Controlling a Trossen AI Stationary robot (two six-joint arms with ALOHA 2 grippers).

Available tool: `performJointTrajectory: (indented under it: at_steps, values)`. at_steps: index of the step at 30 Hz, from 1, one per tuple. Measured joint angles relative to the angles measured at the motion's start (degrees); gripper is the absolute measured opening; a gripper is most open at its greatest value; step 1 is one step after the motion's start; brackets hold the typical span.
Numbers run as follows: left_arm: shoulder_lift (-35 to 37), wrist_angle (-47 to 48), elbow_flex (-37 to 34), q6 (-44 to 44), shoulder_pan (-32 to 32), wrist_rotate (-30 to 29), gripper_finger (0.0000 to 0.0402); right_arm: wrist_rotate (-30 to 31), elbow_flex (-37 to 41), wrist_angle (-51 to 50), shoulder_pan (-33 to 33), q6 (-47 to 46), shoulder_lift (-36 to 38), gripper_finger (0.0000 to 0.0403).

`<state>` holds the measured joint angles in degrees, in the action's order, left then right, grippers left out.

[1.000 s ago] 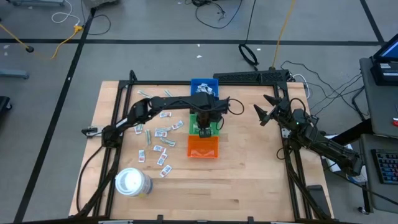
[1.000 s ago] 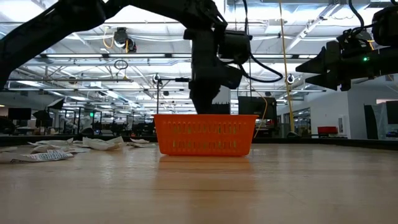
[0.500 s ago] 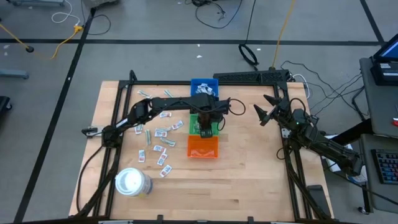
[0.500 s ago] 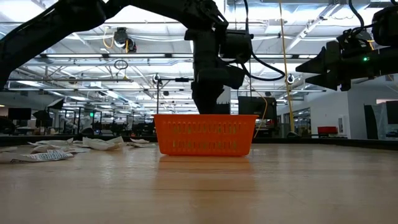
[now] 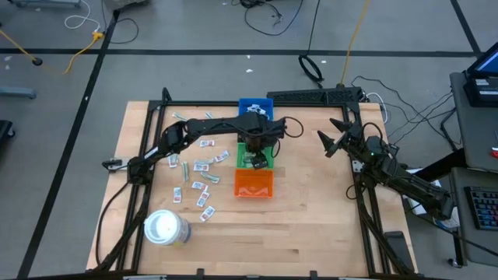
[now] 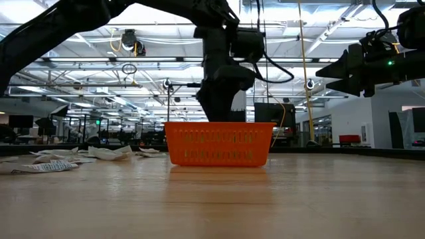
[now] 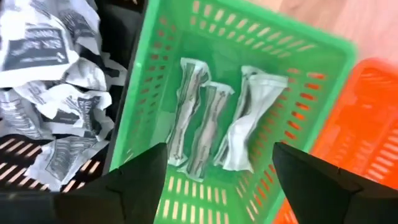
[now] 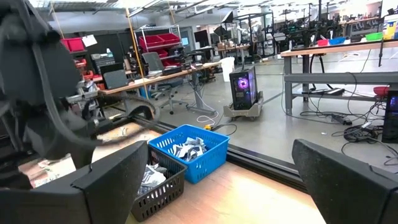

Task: Pick & Place First Aid Supplies
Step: Put the green bandage into the green bin

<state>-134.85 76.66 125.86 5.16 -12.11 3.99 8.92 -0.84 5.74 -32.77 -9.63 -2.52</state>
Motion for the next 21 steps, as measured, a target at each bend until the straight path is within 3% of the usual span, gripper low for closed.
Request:
performJointTrajectory:
  at_steps: [5,11,21]
  values:
    - [1.95,-0.36,0.02,3.73,-1.34,0.04,0.0310,0.02,0.00,-0.02,0.00,0.00,0.00,0.0393]
    - [2.26,-0.22,0.02,18.62,-4.69,0.29,0.0312,0.01,0.01,-0.10,-0.01,0.00,-0.02,0.0393]
    - [2.26,0.00,0.02,34.35,-15.94,1.57,0.0307,0.01,0.01,-0.07,-0.01,0.01,-0.02,0.0393]
